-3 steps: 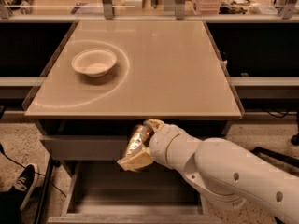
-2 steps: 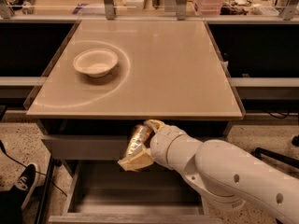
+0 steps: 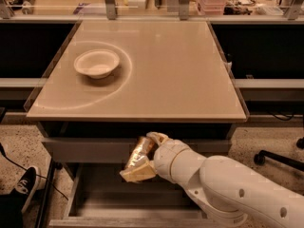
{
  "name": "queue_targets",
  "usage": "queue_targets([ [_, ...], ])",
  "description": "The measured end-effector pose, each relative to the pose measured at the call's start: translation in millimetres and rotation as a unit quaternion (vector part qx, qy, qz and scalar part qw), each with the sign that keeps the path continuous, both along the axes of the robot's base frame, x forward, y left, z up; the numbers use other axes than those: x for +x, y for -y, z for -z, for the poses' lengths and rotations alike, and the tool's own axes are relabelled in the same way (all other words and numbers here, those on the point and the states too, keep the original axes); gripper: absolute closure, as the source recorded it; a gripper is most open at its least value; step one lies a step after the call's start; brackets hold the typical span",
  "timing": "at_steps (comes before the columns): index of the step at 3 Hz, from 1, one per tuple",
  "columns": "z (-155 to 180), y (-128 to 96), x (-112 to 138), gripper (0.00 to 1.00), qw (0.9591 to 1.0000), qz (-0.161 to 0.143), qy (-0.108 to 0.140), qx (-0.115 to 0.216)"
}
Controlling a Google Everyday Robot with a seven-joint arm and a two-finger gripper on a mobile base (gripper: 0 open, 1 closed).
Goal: Pick orange can from middle drawer and place on counter
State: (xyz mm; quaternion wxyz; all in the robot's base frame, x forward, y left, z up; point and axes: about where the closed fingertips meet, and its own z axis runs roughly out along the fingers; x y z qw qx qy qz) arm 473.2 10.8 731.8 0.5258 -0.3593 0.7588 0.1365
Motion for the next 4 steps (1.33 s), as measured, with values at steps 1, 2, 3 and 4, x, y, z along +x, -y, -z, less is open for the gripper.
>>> queue_targets([
  [1,-18,-3,-21,1.0,0.9992,0.007,0.02,-0.034],
  [2,-62,-29,-45,1.0,0.9936,0.002,0.076,-0.084],
  [3,-121,-36,-42,1.0,0.9809,0.003,0.145,-0.131],
  [4,-129,-14,-40,1.0,0.9788,0.032,0.148,-0.138],
])
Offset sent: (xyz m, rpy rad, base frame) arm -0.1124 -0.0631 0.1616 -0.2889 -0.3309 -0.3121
